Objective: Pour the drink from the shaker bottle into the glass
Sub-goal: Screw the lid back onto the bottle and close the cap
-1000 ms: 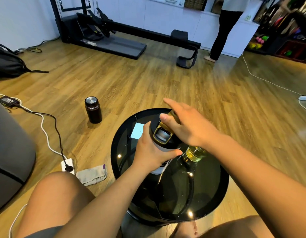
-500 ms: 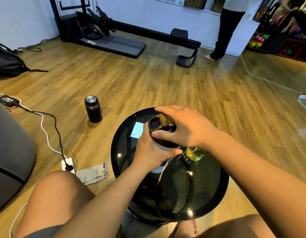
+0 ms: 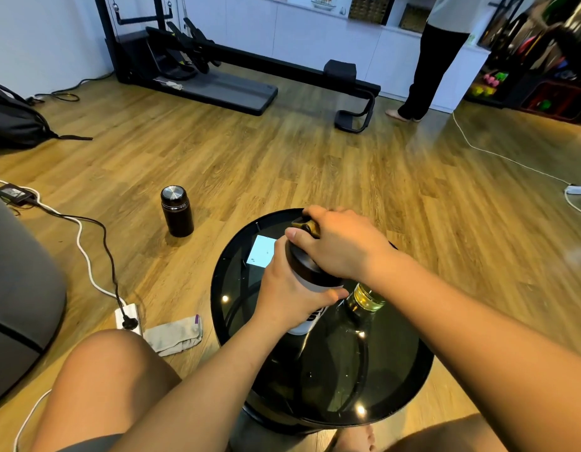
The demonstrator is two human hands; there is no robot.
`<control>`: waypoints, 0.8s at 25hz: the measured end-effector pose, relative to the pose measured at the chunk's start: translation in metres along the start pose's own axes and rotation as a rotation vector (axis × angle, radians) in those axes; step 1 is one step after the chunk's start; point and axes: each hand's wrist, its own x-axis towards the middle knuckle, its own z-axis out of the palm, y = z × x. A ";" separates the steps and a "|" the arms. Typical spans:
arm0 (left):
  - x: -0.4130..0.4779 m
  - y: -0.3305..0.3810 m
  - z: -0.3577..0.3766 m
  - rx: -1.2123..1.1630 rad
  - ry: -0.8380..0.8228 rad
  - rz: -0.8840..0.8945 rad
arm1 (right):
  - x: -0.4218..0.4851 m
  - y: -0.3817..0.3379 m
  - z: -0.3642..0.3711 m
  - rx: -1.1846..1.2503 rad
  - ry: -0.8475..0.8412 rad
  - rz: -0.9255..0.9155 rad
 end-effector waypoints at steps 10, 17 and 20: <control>0.002 -0.005 0.001 -0.001 -0.009 0.024 | 0.012 0.012 -0.007 0.313 -0.098 -0.063; -0.001 -0.003 0.005 -0.014 0.018 0.037 | 0.014 0.009 0.007 0.460 0.047 0.081; 0.000 -0.004 0.005 -0.011 0.038 0.062 | 0.014 0.004 0.012 0.456 0.076 0.159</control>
